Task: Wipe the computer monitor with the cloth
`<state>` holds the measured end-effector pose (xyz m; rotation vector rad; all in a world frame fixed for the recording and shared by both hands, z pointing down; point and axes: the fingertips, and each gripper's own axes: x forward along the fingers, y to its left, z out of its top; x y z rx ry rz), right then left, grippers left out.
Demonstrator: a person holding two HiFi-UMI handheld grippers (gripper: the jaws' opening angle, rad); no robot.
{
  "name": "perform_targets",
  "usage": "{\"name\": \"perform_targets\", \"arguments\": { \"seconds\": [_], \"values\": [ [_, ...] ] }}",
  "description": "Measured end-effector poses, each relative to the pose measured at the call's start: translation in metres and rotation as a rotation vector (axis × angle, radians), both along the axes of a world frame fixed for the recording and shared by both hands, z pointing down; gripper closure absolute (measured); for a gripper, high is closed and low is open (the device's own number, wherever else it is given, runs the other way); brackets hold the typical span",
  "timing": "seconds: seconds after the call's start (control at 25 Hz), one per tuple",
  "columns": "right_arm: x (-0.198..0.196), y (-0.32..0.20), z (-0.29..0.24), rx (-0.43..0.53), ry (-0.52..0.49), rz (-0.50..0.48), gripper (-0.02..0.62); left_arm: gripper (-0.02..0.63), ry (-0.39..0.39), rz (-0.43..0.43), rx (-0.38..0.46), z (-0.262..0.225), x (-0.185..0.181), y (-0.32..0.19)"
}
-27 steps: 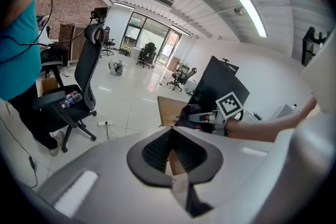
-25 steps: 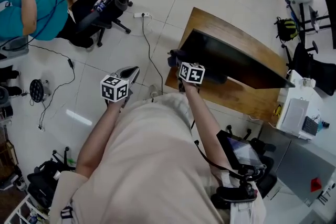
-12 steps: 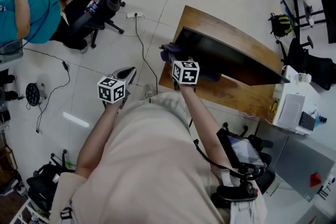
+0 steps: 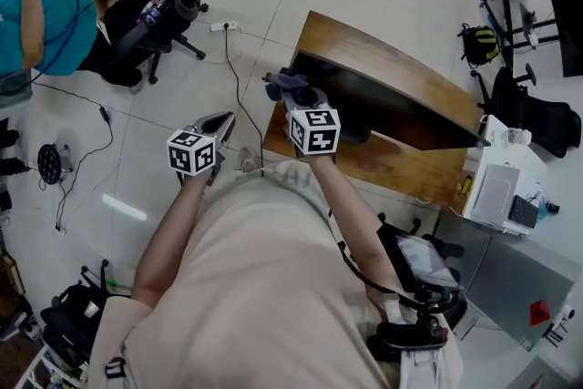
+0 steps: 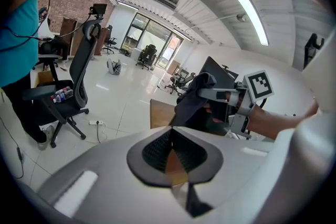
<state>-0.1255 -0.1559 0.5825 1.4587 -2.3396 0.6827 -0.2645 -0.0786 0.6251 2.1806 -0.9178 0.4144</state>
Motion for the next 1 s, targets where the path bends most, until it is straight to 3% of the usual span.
{"name": "perform_targets", "arguments": {
  "seconds": [0.4,1.0],
  "values": [
    [0.005,0.000,-0.033,0.045,-0.021,-0.062,0.477,0.607,0.018,-0.009,0.007,-0.012,0.035,-0.006],
    [0.011,-0.002,-0.084,0.135,-0.079,-0.093,0.479,0.607,0.016,-0.030,0.026,-0.026,0.052,-0.009]
  ]
}}
